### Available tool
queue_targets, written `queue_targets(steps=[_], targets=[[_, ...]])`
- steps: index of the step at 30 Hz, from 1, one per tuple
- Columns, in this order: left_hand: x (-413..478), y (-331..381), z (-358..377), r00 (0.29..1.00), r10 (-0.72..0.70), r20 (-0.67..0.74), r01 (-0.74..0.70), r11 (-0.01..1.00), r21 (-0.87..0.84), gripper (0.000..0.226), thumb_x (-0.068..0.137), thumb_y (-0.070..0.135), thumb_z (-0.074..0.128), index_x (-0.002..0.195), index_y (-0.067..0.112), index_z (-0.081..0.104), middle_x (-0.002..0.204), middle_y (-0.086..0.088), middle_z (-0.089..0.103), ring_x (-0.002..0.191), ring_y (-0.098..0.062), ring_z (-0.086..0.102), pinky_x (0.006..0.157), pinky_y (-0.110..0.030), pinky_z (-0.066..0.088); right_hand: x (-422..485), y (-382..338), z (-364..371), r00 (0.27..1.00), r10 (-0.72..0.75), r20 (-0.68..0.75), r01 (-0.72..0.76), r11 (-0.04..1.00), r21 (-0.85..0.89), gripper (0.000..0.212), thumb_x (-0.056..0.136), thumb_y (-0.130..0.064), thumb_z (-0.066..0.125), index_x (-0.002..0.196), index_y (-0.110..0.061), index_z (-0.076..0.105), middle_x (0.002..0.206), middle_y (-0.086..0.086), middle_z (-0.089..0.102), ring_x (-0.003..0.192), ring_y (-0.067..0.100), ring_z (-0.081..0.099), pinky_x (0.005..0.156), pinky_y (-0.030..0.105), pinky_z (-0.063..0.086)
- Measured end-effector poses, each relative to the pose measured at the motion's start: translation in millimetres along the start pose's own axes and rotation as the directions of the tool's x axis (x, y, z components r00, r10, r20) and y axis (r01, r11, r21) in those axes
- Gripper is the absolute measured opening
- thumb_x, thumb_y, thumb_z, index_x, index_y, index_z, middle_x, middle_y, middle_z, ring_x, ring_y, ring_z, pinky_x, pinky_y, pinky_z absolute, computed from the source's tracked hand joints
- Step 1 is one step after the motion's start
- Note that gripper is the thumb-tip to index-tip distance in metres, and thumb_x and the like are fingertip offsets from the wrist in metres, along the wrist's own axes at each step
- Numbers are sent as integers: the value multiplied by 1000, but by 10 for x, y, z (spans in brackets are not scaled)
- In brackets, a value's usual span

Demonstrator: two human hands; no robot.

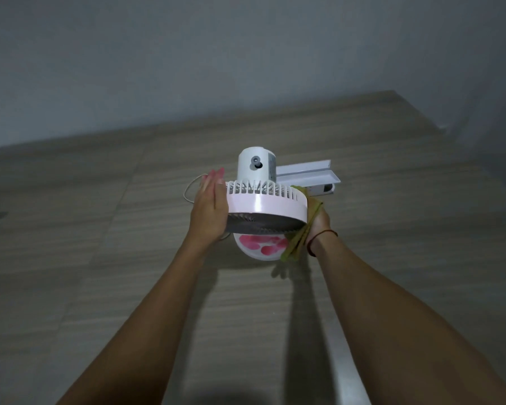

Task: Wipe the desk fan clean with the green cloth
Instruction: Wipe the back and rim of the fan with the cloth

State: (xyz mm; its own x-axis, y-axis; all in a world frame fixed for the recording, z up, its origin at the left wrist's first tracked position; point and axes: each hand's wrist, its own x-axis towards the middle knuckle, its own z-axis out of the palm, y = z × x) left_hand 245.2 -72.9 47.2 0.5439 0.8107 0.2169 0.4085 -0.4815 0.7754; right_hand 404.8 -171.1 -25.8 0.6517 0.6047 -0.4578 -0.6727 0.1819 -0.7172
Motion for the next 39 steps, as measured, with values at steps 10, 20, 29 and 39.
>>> queue_targets(steps=[10,20,29,39], targets=[[87,75,-7,997,-75,2,75,996,-50,46,103,24,23,144,9,37,153,-10,35,144,-22,27,120,-36,21,-233,-337,320,949,-288,-124,231,909,-346,37,92,-38,44,72,-17,66,84,5,66,89,26,61,92,42,49],[64,126,-40,981,-195,-18,176,919,-352,40,102,24,31,121,5,60,129,-15,59,124,-28,52,106,-39,40,-1071,-141,1204,719,-468,515,643,165,-748,45,100,-22,26,114,-3,64,123,16,64,128,30,48,116,39,26],[-54,298,-146,981,-194,13,183,897,-402,34,93,36,54,96,6,70,113,-20,66,107,-34,63,87,-36,50,-962,-404,843,841,-523,140,431,489,-759,54,94,-40,46,140,-11,45,148,8,45,139,26,38,117,44,29],[-303,425,-137,960,-72,-271,122,978,170,43,89,48,52,94,7,62,103,-11,59,101,-29,53,88,-43,45,-1060,-201,660,794,-608,13,325,407,-854,51,88,-47,56,121,-10,65,144,11,47,134,28,42,110,42,38]])
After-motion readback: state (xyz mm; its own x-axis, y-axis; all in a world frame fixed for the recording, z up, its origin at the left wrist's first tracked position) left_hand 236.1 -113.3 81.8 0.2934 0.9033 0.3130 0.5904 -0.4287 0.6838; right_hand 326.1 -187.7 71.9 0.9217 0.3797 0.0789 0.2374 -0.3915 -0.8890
